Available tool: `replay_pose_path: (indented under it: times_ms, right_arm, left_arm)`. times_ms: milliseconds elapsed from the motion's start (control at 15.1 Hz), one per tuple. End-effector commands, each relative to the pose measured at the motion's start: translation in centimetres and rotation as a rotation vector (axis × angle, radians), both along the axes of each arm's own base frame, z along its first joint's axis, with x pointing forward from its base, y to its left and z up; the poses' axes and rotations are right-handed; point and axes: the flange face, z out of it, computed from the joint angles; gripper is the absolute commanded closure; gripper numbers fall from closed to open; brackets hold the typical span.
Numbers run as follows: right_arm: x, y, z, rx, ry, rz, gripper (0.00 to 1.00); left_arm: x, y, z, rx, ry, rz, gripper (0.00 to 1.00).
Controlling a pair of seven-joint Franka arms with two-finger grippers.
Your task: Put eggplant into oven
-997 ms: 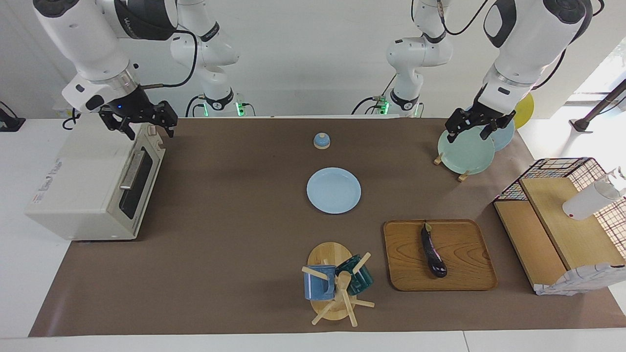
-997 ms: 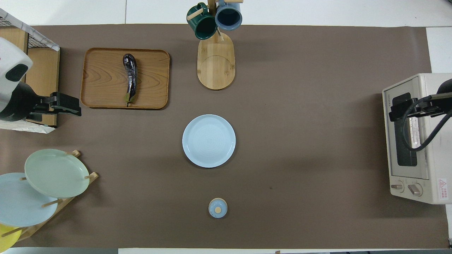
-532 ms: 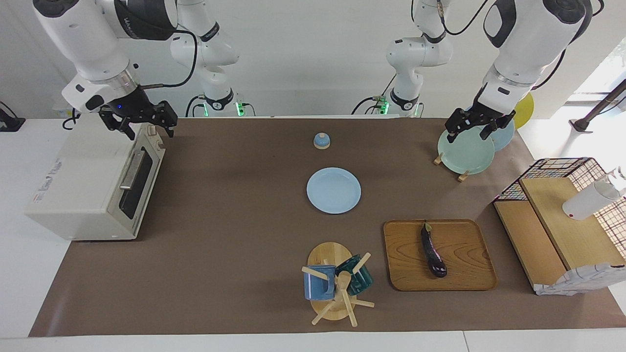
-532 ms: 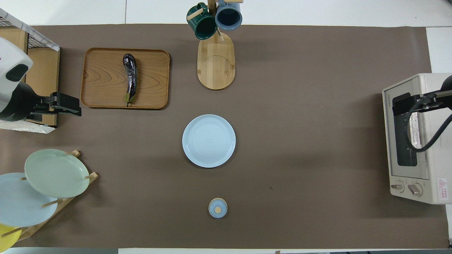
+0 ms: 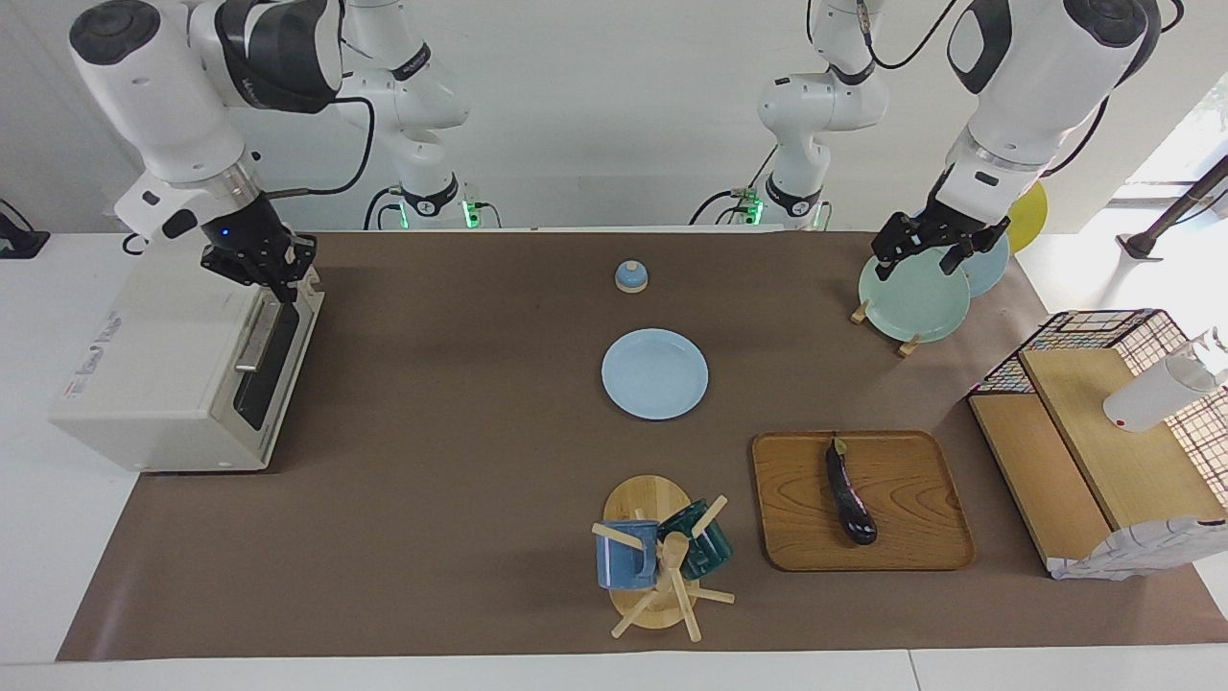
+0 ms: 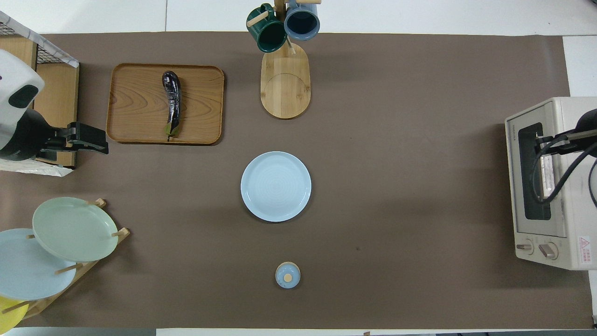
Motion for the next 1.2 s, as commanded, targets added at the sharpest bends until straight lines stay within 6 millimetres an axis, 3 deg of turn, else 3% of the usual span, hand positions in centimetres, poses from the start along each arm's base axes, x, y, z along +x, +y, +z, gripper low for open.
replay_pose_path:
  times_ms: [0, 266, 465, 797, 997, 1130]
  right_arm:
    - [-0.4, -0.7, -2.5, -0.091, 0.018, -0.06, 1.0]
    - [-0.3, -1.9, -5.0, -0.159, 0.039, -0.055, 1.0]
    - [-0.5, -2.7, -6.8, -0.233, 0.033, -0.018, 1.0]
    - [-0.6, -2.7, -7.3, -0.235, 0.039, -0.016, 1.0]
    - [-1.0, -2.3, -9.0, -0.224, 0.041, -0.002, 1.0]
    - [-1.4, -2.1, -10.0, -0.221, 0.058, 0.011, 1.0]
  left_arm:
    - [0.1, -0.7, -0.3, -0.02, -0.019, -0.018, 0.0]
    - [3.2, -1.3, -4.0, -0.031, -0.029, -0.018, 0.0]
    - [6.8, -2.7, -9.7, -0.043, -0.041, -0.028, 0.0]
    - [11.7, -3.8, -19.5, -0.067, -0.083, -0.023, 0.0]
    - [13.8, -5.7, -24.4, -0.077, -0.098, -0.041, 0.0]
    - [14.5, -6.1, -26.3, -0.083, -0.131, -0.042, 0.0]
